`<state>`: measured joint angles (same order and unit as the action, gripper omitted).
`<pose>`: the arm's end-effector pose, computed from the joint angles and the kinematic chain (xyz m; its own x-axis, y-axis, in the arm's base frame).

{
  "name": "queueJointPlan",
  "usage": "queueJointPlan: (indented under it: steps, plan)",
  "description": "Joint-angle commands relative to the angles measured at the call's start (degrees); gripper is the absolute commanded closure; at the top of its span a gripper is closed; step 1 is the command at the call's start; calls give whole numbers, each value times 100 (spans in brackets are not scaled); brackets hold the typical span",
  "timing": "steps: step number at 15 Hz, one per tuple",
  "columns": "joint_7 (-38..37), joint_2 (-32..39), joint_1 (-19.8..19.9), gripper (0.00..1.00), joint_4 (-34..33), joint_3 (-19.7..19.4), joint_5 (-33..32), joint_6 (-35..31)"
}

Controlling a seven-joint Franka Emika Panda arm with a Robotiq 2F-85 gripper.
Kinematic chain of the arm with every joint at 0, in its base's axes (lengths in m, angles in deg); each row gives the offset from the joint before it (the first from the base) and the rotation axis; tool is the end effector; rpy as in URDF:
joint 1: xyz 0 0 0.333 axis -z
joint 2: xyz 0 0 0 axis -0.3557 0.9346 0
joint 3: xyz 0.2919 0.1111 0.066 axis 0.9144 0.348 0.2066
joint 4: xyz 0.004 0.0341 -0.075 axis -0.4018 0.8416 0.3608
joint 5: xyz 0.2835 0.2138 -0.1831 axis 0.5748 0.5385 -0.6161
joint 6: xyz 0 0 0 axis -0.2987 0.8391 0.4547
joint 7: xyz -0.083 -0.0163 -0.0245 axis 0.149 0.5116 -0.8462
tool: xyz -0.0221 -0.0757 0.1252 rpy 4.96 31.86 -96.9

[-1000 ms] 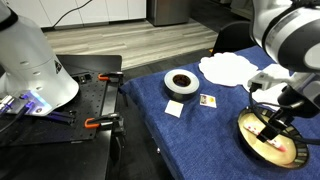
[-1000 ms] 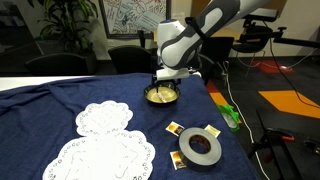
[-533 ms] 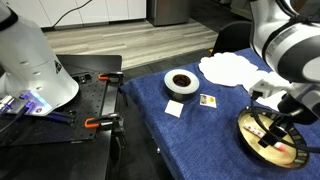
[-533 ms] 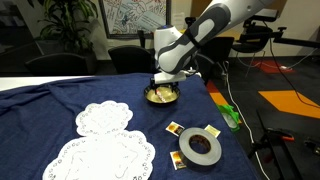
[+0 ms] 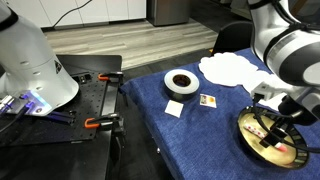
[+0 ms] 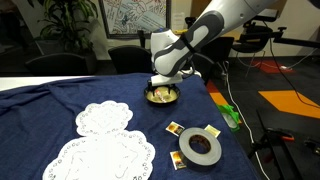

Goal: Put the sharpie on the table

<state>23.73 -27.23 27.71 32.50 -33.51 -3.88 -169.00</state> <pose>0.6924 -0.2142 0.1062 0.4976 -0.8573 0.1321 -0.8664 -0.4985 0.0286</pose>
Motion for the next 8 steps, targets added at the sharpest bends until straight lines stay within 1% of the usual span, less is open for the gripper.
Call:
queueJointPlan:
  steps: [1, 2, 3, 4, 7, 8]
  plan:
    - [137, 214, -31, 32, -380, -45, 52, 323]
    - [126, 243, -41, 47, -406, -51, 46, 330]
    - [124, 274, -45, 54, -443, -54, 43, 347]
    - [121, 299, -50, 63, -468, -59, 38, 353]
    - [107, 291, -74, 84, -486, -81, 20, 334]
    - [98, 189, -92, 93, -370, -95, 18, 260]
